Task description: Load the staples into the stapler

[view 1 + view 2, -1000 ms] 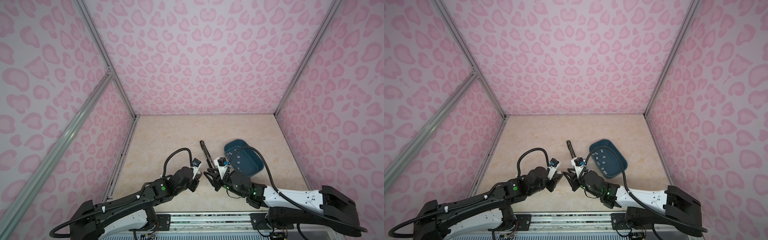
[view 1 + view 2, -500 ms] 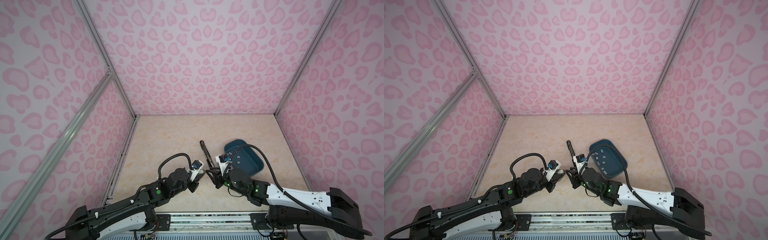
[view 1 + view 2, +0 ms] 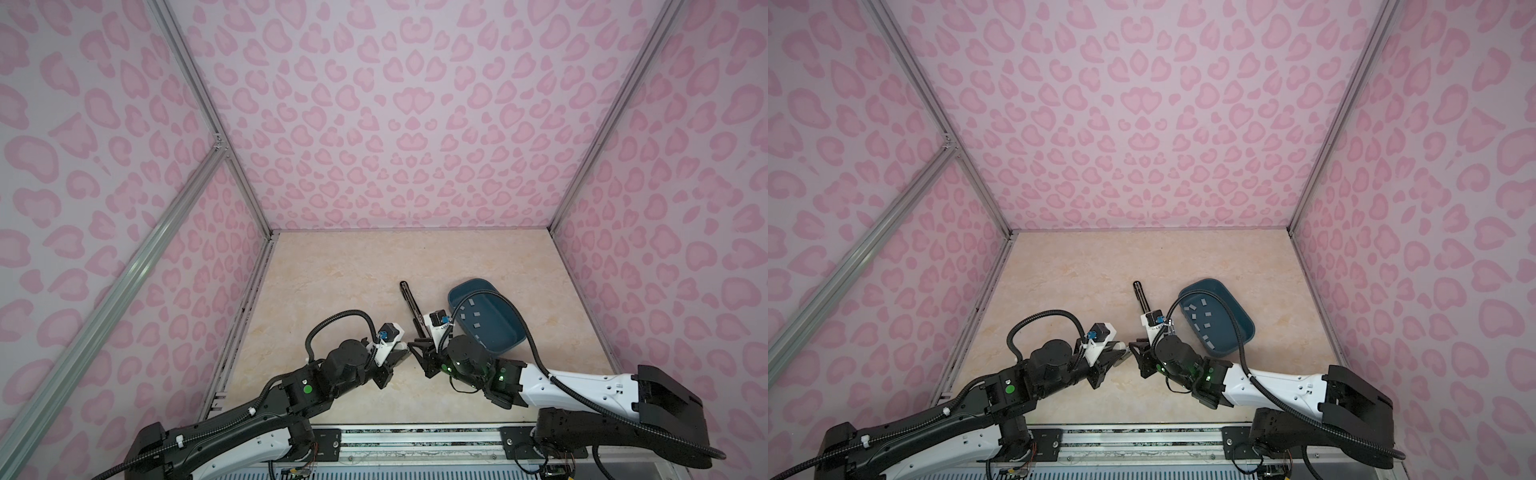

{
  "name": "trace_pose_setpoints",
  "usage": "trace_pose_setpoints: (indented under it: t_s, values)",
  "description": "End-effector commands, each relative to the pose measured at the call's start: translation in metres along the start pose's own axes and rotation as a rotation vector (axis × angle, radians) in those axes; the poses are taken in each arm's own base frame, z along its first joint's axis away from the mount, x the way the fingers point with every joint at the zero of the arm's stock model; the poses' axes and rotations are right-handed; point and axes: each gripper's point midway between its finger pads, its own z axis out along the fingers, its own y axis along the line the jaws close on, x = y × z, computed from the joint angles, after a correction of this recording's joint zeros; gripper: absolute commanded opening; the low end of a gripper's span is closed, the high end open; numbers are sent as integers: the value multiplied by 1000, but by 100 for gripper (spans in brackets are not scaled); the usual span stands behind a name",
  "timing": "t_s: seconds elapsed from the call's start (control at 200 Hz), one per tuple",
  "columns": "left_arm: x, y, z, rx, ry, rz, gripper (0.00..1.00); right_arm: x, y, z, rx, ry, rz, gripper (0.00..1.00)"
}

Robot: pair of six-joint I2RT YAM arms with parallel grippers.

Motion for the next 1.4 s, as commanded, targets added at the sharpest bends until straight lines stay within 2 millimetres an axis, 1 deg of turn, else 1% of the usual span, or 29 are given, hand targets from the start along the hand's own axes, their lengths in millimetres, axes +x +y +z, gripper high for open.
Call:
trace_pose_setpoints:
  t_s: [0.0, 0.18, 0.275, 0.365, 0.455, 0.565, 0.61, 0.65, 0.71, 0.785, 0.89, 1.025, 1.075, 1.1, 1.2, 1.255, 1.34, 1.395]
  values:
    - [-23, -3, -5, 16, -90, -16, 4, 1, 7, 2, -47, -12, 36, 25]
    - [-34, 2, -13, -11, -127, -25, 4, -1, 26, 2, -115, 1, 15, 24]
    - [-41, 7, -19, -32, -163, -42, 4, 4, 29, 3, -114, 26, -11, 23]
    - [-45, 9, -24, -43, -192, -43, 4, 7, 22, -1, -102, 18, -12, 23]
    - [-47, 15, -26, -76, -200, -33, 4, 10, 10, -10, -74, 0, -22, 27]
    - [-48, 16, -27, -86, -202, -11, 4, 7, -4, -27, -35, -33, -70, 30]
    - [-47, 16, -26, -87, -200, 3, 4, 2, -12, -37, -16, -66, -86, 33]
    - [-47, 15, -26, -84, -201, 18, 4, -2, -13, -45, -24, -92, -105, 34]
    - [-48, 10, -25, -56, -209, 49, 4, -9, -6, -59, -80, -144, -164, 36]
    - [-49, -1, -26, 3, -231, 98, 4, -17, 7, -74, -167, -213, -219, 42]
    - [-50, -23, -30, 122, -258, 197, 4, -18, 26, -86, -285, -247, -287, 45]
    - [-52, -42, -35, 220, -278, 275, 4, -8, 57, -83, -428, -168, -385, 47]
    - [-54, -48, -37, 257, -287, 296, 4, -2, 66, -81, -468, -129, -427, 50]
    - [-54, -52, -37, 278, -291, 303, 4, -1, 70, -80, -488, -126, -440, 53]
    - [-55, -69, -42, 378, -302, 332, 4, 2, 79, -77, -534, -133, -475, 60]
    - [-55, -74, -44, 411, -306, 338, 4, 4, 84, -76, -565, -134, -488, 62]
    - [-61, -74, -46, 408, -319, 326, 4, 11, 91, -75, -616, -108, -508, 61]
    - [-63, -73, -48, 405, -331, 320, 4, 15, 95, -76, -643, -99, -515, 59]
